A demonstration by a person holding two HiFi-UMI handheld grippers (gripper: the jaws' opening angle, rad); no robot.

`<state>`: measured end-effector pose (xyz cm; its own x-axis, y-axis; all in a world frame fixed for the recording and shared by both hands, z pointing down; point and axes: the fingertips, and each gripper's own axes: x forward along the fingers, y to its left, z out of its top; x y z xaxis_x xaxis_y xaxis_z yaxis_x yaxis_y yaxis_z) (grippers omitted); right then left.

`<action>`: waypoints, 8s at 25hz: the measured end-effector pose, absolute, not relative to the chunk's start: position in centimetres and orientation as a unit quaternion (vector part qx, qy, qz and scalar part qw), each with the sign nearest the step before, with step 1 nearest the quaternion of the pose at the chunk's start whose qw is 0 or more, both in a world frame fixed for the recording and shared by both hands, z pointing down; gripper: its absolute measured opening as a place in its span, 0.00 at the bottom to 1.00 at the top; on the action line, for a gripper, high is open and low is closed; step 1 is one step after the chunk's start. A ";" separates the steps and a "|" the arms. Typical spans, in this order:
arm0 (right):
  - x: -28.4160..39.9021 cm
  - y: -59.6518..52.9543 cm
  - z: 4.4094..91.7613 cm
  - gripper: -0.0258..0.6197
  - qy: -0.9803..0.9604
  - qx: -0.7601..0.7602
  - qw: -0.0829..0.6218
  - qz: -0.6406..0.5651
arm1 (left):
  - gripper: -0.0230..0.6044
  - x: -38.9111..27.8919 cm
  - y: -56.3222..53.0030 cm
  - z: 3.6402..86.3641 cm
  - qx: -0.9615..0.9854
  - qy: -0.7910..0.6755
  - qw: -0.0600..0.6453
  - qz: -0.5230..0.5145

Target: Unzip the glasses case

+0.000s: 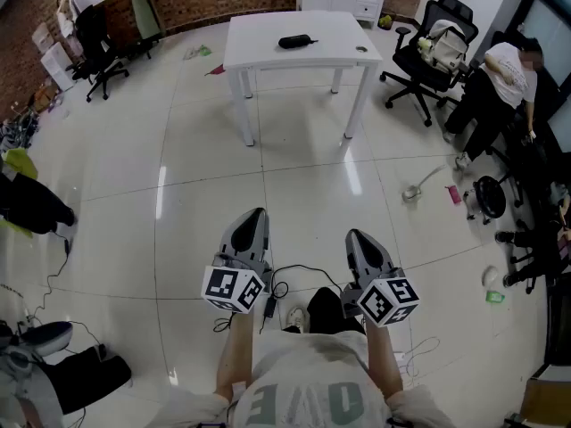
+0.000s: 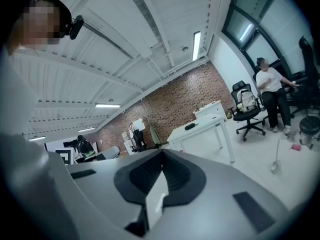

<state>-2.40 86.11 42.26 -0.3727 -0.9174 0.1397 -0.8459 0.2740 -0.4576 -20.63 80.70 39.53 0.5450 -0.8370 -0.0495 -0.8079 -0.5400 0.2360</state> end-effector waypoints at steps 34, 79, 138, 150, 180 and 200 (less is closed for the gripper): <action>5.0 3.8 44.2 0.04 0.822 -0.516 0.076 -0.227 | 0.04 -10.4 0.9 42.1 0.903 -0.423 0.065 -0.047; -2.1 -27.0 60.5 0.04 0.844 -0.383 -0.218 -0.306 | 0.04 1.5 -15.0 58.9 0.928 -0.122 0.296 0.190; 2.9 -14.7 62.2 0.04 0.823 -0.384 -0.376 -0.184 | 0.04 -1.9 -21.7 58.2 0.856 -0.317 0.311 0.264; 1.5 -15.8 63.6 0.18 0.818 -0.386 -0.369 -0.215 | 0.04 -1.8 -21.5 58.3 0.857 -0.317 0.317 0.254; 4.3 -19.7 63.7 0.04 0.800 -0.376 -0.452 -0.117 | 0.04 -1.9 -21.8 58.1 0.854 -0.328 0.321 0.245; 2.1 -13.4 63.3 0.04 0.828 -0.327 -0.451 -0.067 | 0.04 -8.6 -23.7 60.5 0.793 -0.456 0.338 0.222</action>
